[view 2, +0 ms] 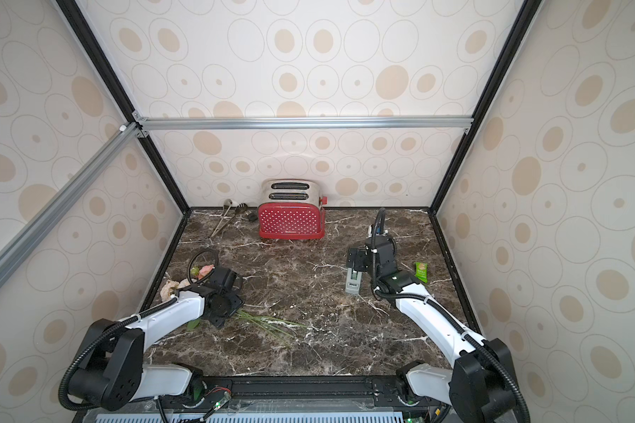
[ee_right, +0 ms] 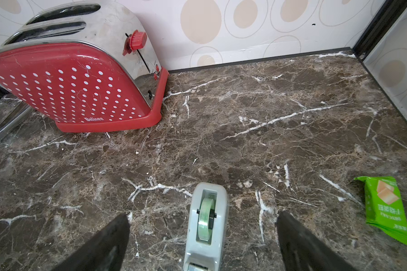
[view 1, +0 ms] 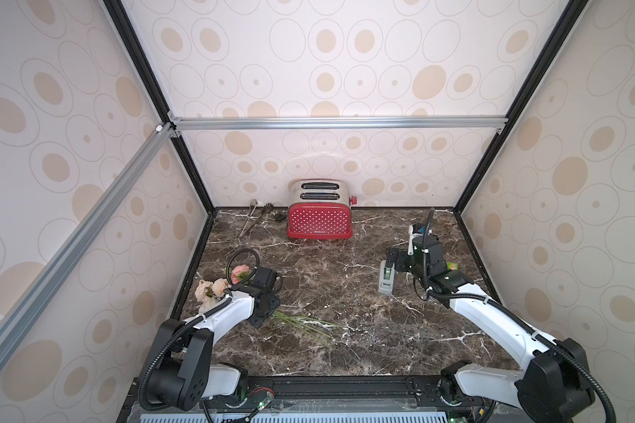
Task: Wrap bouquets with tape
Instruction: Gather the flowers at the center of the board.
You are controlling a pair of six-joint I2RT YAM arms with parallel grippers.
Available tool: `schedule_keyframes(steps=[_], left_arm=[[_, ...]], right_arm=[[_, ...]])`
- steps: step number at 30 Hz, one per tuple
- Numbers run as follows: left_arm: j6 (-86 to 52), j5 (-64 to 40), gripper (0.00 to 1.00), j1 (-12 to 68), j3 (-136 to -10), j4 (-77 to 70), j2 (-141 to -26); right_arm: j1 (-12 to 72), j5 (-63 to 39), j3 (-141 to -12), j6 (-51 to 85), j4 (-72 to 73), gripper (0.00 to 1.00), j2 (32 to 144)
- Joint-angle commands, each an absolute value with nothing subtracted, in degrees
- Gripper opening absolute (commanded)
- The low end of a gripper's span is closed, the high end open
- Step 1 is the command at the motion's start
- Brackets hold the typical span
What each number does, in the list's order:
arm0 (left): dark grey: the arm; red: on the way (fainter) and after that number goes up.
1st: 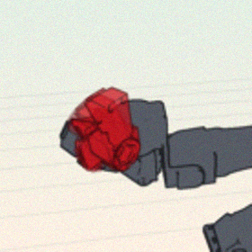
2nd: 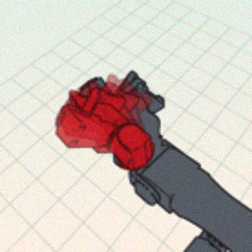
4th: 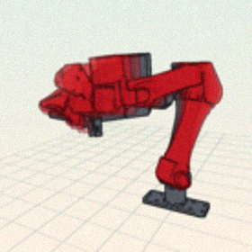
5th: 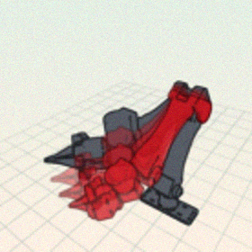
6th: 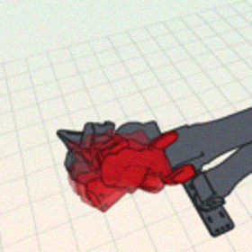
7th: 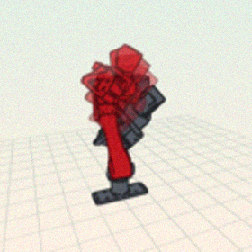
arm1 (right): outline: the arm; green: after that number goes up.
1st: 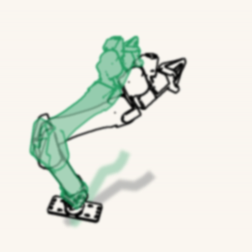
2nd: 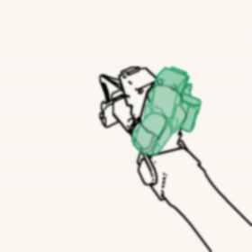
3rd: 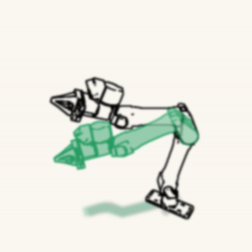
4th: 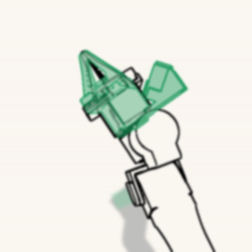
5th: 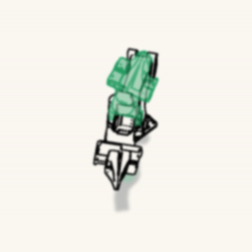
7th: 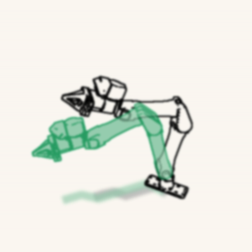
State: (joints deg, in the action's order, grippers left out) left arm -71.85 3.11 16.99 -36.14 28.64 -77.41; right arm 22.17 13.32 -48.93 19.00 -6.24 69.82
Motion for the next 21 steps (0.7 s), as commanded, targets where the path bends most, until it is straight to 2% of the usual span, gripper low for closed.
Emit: schedule_keyframes(steps=[1,3,8,10,12,14,15,16,20,21], left_arm=[[-71.66,4.97,0.61,17.23,-35.51,28.74,-80.8],[-70.46,5.77,0.49,17.27,-36.39,28.64,-82.22],[-68.75,6.86,0.32,17.14,-37.84,29.25,-84.0],[-68.33,6.7,0.31,17.14,-37.86,29.27,-84.24],[-68.07,6.61,0.2,17.04,-37.75,29.24,-84.54],[-67.36,6.18,0.24,16.9,-37.87,28.83,-85.1],[-66.95,6.09,0.31,16.72,-38.09,29.02,-85.61],[-66.41,6.0,0.31,16.61,-38.35,29.27,-86.12],[-64.7,6.26,0.19,16.35,-39.11,30.02,-87.97],[-64.31,6.09,0.13,16.16,-39.07,29.85,-88.27]], right_arm=[[22.69,13.88,-48.51,19.24,-6.57,1.0,69.4],[22.72,13.94,-48.36,19.24,-6.76,1.0,69.12],[22.76,14.09,-47.95,19.36,-7.19,1.0,68.07],[22.76,14.2,-47.64,19.47,-7.2,1.0,67.77],[22.76,14.24,-47.4,19.67,-7.21,1.0,67.51],[22.76,14.2,-47.33,19.69,-7.28,1.0,67.35],[22.73,14.23,-47.16,19.66,-7.29,1.0,67.24],[22.74,14.21,-47.17,19.69,-7.29,1.0,67.17],[22.74,14.07,-47.2,19.69,-7.37,1.0,66.89],[22.76,14.14,-47.2,19.75,-7.38,1.0,66.88]])
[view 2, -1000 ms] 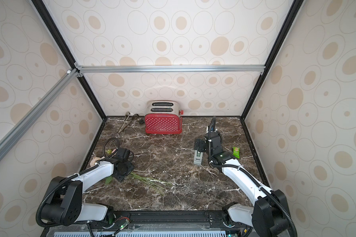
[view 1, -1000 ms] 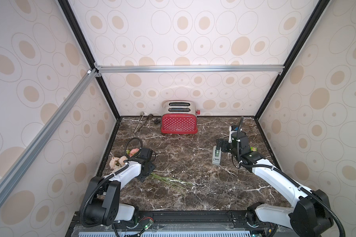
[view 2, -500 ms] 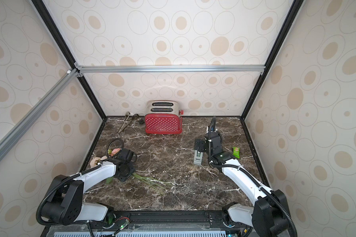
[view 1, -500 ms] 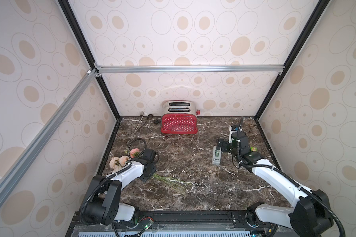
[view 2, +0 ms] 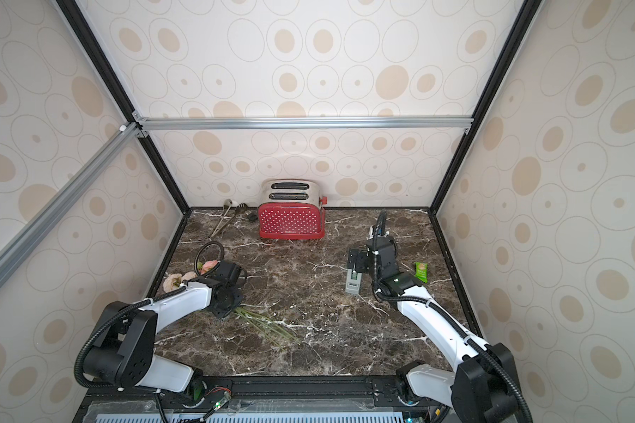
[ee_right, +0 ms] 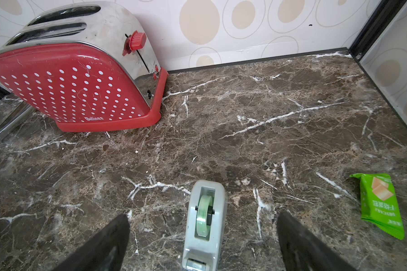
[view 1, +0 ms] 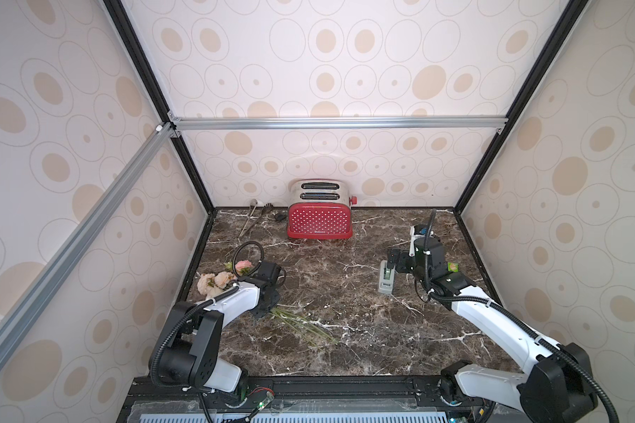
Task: Wrap bouquets with tape
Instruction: Gather the flowers at the center of the board, then pick up the unwrapped bouquet from the center of the board.
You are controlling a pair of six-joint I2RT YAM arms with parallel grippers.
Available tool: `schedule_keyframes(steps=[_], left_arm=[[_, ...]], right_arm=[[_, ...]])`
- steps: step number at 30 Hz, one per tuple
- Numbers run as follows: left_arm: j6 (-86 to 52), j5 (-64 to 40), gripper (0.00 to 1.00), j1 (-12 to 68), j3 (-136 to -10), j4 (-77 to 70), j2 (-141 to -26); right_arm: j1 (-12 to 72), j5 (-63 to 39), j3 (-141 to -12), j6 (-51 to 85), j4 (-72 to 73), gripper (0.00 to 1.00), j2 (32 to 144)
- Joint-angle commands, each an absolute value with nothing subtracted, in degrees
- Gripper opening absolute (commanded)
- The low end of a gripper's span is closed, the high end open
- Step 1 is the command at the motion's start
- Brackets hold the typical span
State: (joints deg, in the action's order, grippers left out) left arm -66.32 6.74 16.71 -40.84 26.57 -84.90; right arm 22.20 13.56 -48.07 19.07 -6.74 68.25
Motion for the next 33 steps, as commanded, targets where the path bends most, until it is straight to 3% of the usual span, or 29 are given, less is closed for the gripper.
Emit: schedule_keyframes(steps=[1,3,24,33], left_arm=[[-64.1,5.98,0.08,16.13,-38.98,29.77,-88.48],[-63.72,6.07,0.0,15.92,-39.1,29.62,-88.76],[-64.6,7.02,0.0,15.58,-48.78,37.23,-80.16],[-64.04,2.54,0.0,15.81,-46.95,25.42,-74.63]], right_arm=[[22.76,14.11,-47.2,19.76,-7.38,1.0,66.81],[22.71,14.06,-47.2,19.69,-7.47,1.0,66.64],[23.11,12.76,-47.53,20.26,-7.38,1.0,67.24],[24.97,7.88,-49.83,19.01,-8.75,1.0,69.11]])
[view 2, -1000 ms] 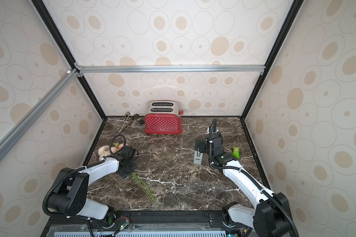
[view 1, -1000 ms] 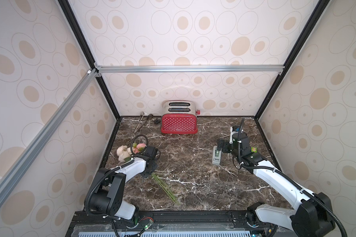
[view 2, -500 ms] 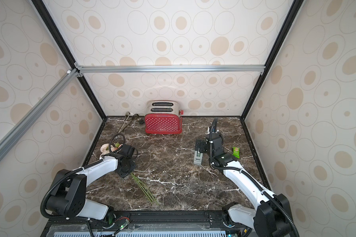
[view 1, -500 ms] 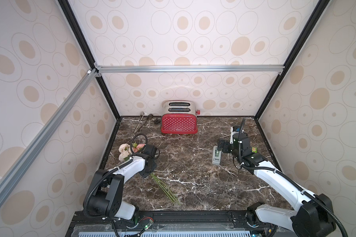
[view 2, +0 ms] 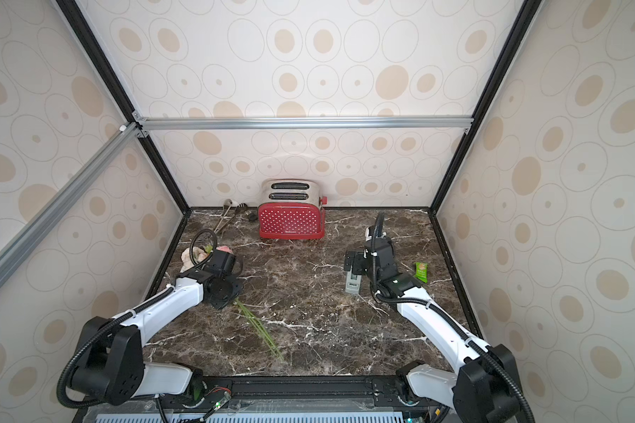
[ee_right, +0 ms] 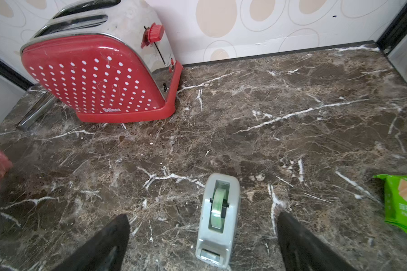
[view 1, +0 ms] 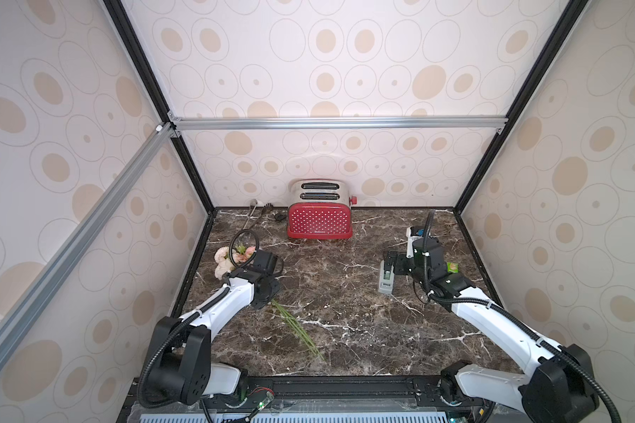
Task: Wrap bouquets with tape
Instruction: Pick up the unwrapped bouquet from the center of the board, then adjust the Tape Cutter at the center of the board.
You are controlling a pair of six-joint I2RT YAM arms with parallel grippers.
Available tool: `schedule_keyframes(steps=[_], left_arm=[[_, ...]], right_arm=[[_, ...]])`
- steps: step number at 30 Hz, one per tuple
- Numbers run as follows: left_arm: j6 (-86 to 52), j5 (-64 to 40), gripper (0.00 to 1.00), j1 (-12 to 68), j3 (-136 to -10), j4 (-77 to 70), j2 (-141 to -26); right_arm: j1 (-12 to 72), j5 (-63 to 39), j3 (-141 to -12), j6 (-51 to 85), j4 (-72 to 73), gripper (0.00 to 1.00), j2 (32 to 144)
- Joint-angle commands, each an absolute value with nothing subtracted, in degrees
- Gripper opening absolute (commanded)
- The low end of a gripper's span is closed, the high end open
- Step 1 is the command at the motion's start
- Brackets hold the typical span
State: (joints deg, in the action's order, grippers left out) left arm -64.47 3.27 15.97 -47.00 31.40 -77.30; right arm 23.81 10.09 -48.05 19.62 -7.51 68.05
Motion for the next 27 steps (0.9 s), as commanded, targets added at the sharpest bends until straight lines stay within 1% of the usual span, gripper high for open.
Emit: schedule_keyframes(steps=[1,7,9,11,14,20,22,24,26,27], left_arm=[[-63.96,2.1,0.0,15.82,-46.44,23.88,-73.92],[-61.34,-1.84,0.0,15.91,-41.45,12.21,-69.45],[-60.69,-3.84,0.0,16.0,-39.06,6.75,-67.53],[-60.32,-5.49,0.0,16.08,-36.67,1.17,-65.32],[-59.31,-6.42,0.0,16.31,-34.76,-3.23,-63.18],[-59.24,-10.31,0.0,17.12,-30.76,-13.35,-61.11],[-59.49,-10.59,0.0,18.11,-29.77,-16.69,-60.67],[-60.33,-11.13,0.0,18.82,-28.52,-21.48,-60.37],[-61.16,-11.27,0.0,19.07,-28.09,-23.12,-60.55],[-61.09,-11.58,0.0,19.3,-27.9,-24.0,-60.67]], right_arm=[[25.45,7.66,-50.2,18.75,-8.95,1.0,69.39],[27.46,4.07,-52.18,18.11,-10.02,1.0,70.96],[27.6,-0.98,-53.04,18.14,-10.01,1.0,71.76],[27.66,-8.28,-54.14,18.82,-9.67,1.0,73.02],[28.65,-12.74,-55.77,19.6,-10.03,1.0,75.01],[31.54,-14.16,-58.83,20.0,-12.9,1.0,78.84],[31.55,-16.95,-59.3,20.31,-13.62,0.96,79.79],[31.72,-18.73,-59.89,20.86,-14.46,0.95,80.61],[31.84,-15.8,-60.08,21.91,-16.49,0.97,80.75],[31.73,-11.32,-59.88,23.19,-18.06,0.98,80.77]])
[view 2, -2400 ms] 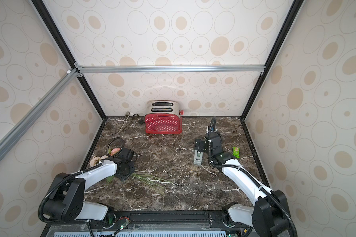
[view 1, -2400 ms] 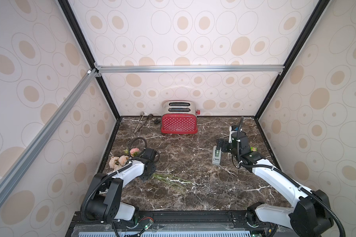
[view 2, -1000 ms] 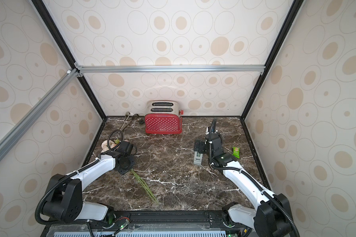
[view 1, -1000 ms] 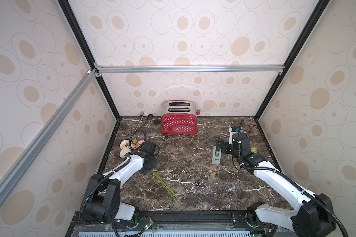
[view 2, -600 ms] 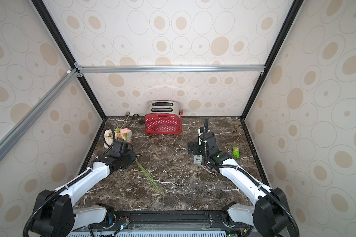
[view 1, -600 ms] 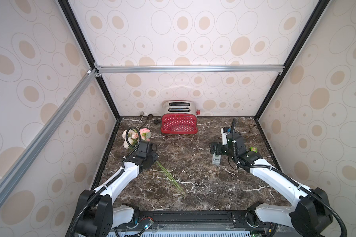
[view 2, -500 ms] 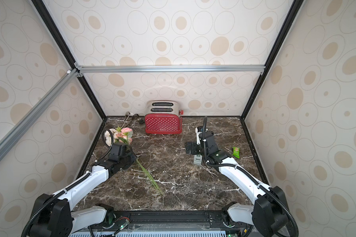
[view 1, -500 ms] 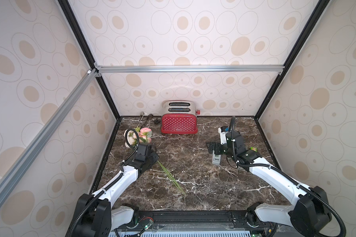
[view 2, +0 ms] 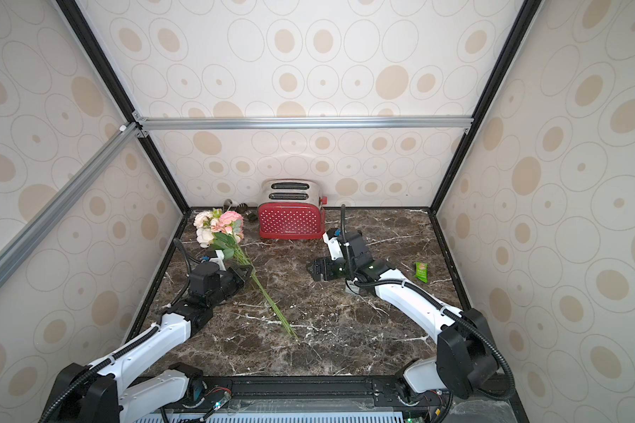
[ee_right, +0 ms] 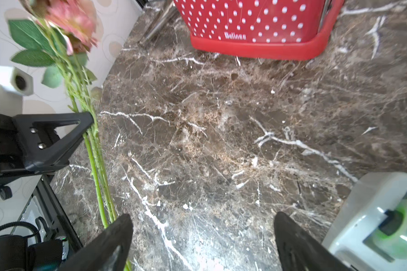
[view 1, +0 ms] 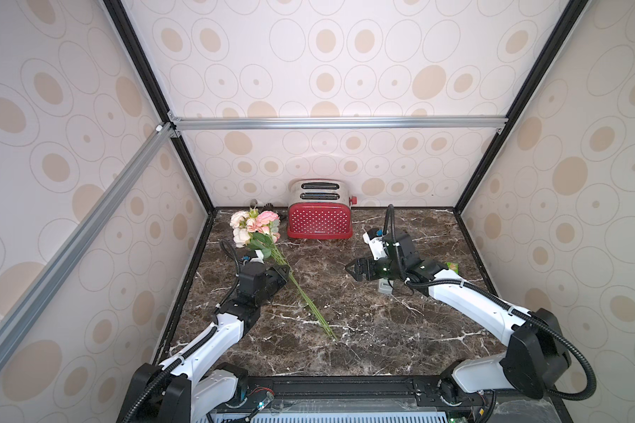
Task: Wrap bouquets with tape
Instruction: Adjust the Tape Cutter at the center of the board.
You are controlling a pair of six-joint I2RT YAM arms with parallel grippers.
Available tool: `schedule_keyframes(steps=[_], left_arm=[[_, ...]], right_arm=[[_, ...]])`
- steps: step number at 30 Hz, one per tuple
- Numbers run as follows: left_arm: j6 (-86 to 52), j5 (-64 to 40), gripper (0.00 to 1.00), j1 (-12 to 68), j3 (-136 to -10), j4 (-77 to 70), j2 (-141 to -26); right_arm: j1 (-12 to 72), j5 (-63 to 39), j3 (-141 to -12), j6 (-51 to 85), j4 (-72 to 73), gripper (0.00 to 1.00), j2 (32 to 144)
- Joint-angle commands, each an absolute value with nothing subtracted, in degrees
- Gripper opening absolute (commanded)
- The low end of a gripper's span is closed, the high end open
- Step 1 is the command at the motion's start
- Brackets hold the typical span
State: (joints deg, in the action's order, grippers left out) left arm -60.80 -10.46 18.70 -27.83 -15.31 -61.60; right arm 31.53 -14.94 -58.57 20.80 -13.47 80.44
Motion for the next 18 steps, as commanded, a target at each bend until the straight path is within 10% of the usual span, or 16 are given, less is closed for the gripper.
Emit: schedule_keyframes(steps=[1,18], left_arm=[[-61.08,-11.19,0.0,19.58,-27.86,-24.22,-60.72],[-64.33,-14.0,0.0,19.95,-24.27,-33.5,-62.94]], right_arm=[[31.15,-8.8,-59.65,23.99,-19.62,0.98,80.72],[17.67,-4.09,-54.55,34.63,-18.23,1.0,87.55]])
